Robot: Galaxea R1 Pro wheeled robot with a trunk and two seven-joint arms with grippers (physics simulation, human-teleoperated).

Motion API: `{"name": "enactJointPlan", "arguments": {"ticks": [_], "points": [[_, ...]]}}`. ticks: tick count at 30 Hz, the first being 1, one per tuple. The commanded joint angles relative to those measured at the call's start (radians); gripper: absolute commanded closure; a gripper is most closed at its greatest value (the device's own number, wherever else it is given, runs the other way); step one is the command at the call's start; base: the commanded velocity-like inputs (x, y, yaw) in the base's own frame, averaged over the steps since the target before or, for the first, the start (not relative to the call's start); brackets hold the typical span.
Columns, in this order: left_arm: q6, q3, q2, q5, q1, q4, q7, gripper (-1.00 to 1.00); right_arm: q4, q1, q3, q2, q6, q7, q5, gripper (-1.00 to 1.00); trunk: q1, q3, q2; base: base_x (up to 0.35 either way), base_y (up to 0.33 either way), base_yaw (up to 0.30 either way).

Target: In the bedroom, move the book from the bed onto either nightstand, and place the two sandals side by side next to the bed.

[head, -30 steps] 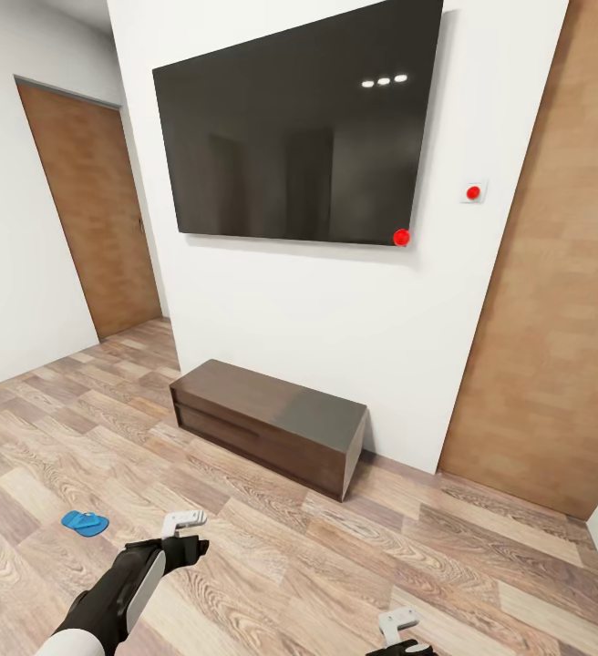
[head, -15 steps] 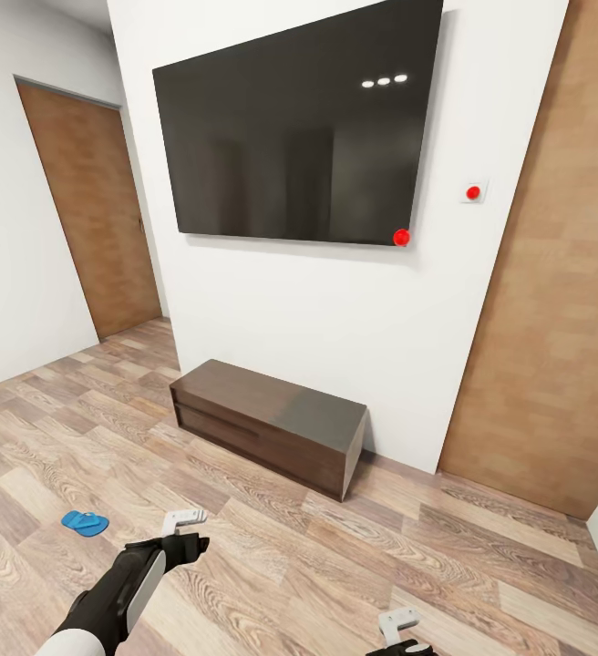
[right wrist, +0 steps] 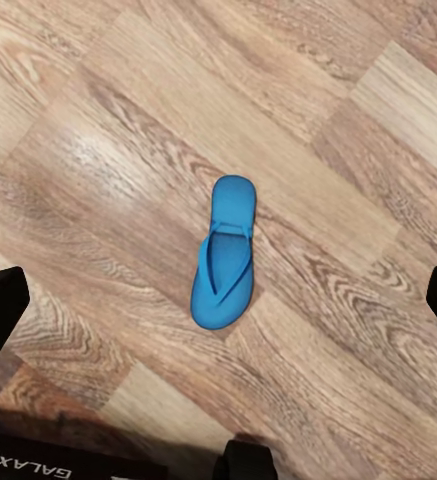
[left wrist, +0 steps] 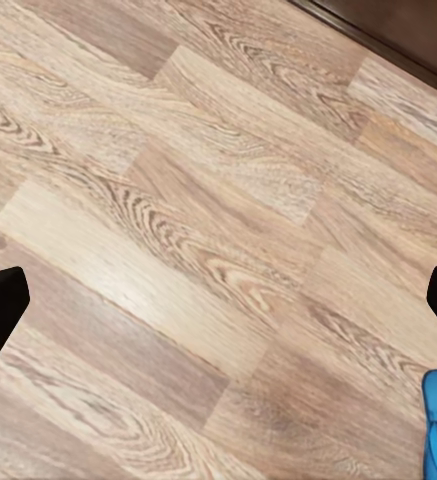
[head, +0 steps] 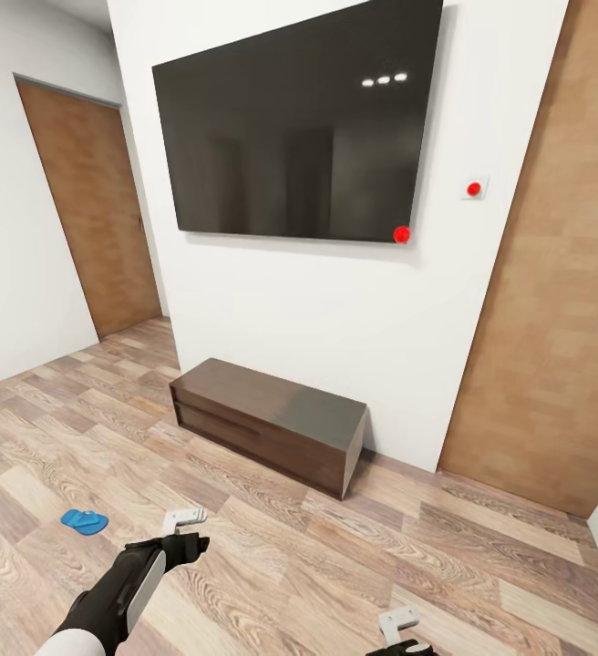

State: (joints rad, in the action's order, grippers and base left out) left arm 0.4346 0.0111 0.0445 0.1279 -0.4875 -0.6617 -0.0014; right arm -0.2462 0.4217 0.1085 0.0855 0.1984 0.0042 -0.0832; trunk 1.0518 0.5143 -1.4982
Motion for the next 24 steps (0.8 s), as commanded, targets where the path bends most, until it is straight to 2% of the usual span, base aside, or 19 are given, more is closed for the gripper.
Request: {"name": "enactJointPlan", "arguments": {"ticks": [1,24], "points": [[0.006,0.001,0.0,0.009,0.0,-0.001,0.0,-1.0,-0.002,0.0,0.003,0.0,0.007,0.0,-0.009,-1.0,0.004,0.004,-0.008,0.0,0.0,0.0],[0.006,0.0,0.0,0.009,0.0,-0.007,0.004,-1.0,-0.002,0.005,0.002,-0.004,0.012,0.0,-0.009,-1.0,0.092,0.076,-0.169,0.0,0.0,0.0]]}}
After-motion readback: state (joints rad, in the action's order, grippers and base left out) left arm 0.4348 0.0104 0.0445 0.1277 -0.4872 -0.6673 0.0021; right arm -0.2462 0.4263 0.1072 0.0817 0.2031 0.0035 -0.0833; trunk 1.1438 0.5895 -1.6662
